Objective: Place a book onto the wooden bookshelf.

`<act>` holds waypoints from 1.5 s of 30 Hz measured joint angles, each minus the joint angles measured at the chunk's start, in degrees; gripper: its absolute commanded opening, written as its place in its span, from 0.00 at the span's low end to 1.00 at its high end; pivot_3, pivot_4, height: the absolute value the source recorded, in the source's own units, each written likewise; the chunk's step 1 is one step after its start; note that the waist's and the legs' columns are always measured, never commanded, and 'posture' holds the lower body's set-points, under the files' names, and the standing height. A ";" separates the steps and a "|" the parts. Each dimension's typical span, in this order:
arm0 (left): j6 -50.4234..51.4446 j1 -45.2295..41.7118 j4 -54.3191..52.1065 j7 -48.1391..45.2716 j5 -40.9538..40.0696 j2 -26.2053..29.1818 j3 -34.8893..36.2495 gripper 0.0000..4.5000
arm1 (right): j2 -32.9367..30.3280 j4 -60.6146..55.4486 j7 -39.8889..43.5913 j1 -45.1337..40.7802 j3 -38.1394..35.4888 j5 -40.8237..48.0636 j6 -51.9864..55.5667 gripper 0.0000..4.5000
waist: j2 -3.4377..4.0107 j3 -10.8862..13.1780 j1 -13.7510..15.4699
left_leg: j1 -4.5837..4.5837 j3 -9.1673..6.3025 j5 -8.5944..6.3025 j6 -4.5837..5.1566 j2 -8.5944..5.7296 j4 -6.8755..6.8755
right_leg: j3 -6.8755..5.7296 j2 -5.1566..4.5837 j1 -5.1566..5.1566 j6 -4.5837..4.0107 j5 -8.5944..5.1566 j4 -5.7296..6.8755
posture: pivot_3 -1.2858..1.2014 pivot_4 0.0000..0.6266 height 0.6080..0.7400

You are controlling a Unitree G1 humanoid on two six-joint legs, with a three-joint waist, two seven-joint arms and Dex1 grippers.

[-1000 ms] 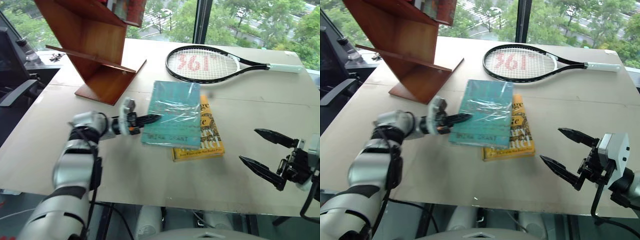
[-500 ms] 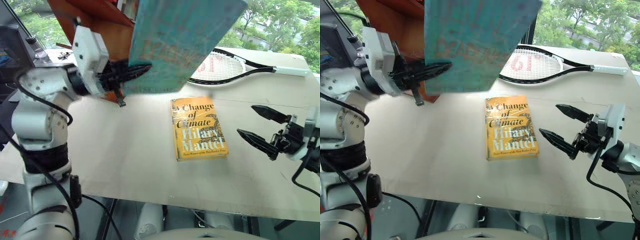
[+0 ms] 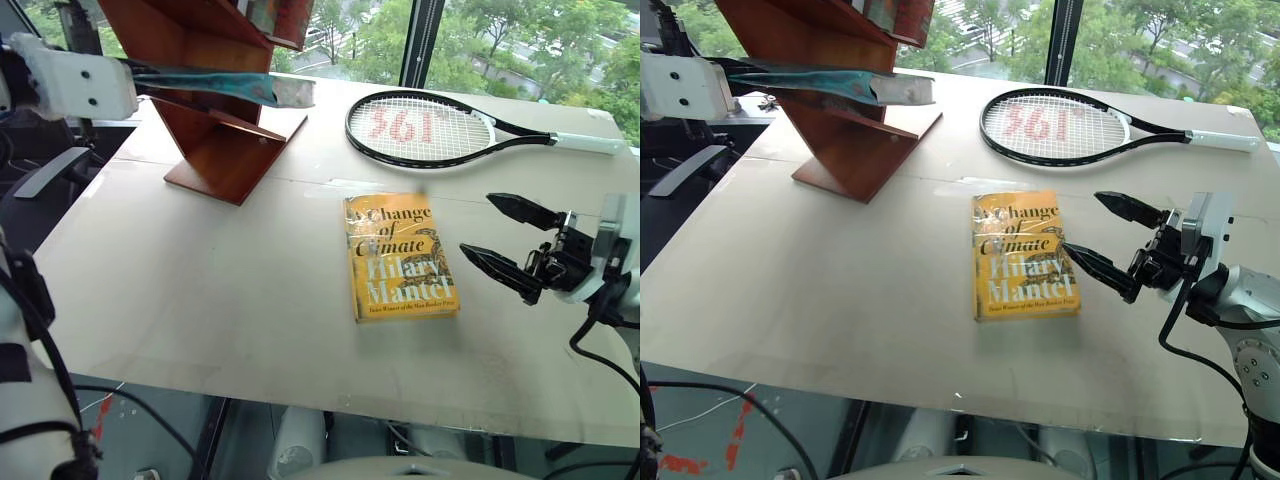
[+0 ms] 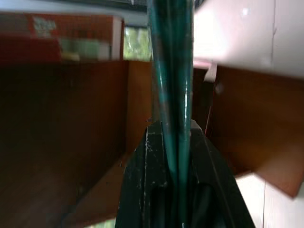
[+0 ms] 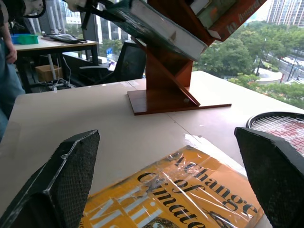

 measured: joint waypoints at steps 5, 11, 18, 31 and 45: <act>3.17 -5.49 5.76 23.34 18.07 -2.01 -13.63 0.01 | 0.31 -1.86 -1.74 1.01 -0.18 0.07 0.06 1.00 | -0.10 0.05 -0.40 | 0.08 -0.02 0.00 0.00 0.08 0.00 | 0.00 0.04 -0.03 0.00 0.00 0.18 | 0.52 0.24 1.00; 11.06 -6.72 10.25 33.98 24.69 -4.21 -18.54 0.35 | 1.11 -4.47 -3.53 3.27 -0.25 0.05 0.02 1.00 | -0.14 0.07 -0.36 | 0.09 -0.01 0.01 -0.01 0.10 0.04 | -0.02 0.05 -0.05 -0.01 -0.01 0.29 | 0.52 0.24 1.00; 13.09 -5.33 10.73 29.31 17.52 -2.52 -11.33 0.91 | 1.13 -5.71 -4.49 4.09 -0.24 0.10 0.03 1.00 | -0.24 0.08 -0.67 | 0.06 0.19 0.00 -0.02 0.15 0.10 | 0.05 0.01 -0.10 -0.01 -0.01 0.21 | 0.52 0.24 1.00; 35.80 29.68 -12.11 -27.17 -36.52 1.60 29.88 0.91 | 0.62 -1.00 -0.08 -4.30 2.47 1.74 0.30 1.00 | -0.03 0.02 -1.95 | 0.16 -0.06 0.00 -0.01 0.54 0.32 | 0.13 -0.05 0.01 -0.03 0.01 0.37 | 0.52 0.24 1.00; 81.67 80.97 -84.23 5.40 -57.50 -26.21 36.38 0.91 | -2.27 0.96 1.85 -0.36 1.27 -0.44 -0.10 1.00 | 0.01 -0.16 -0.18 | 0.34 -0.47 -0.04 0.03 0.38 0.39 | -0.22 -0.20 0.42 -0.06 0.01 0.33 | 0.52 0.24 1.00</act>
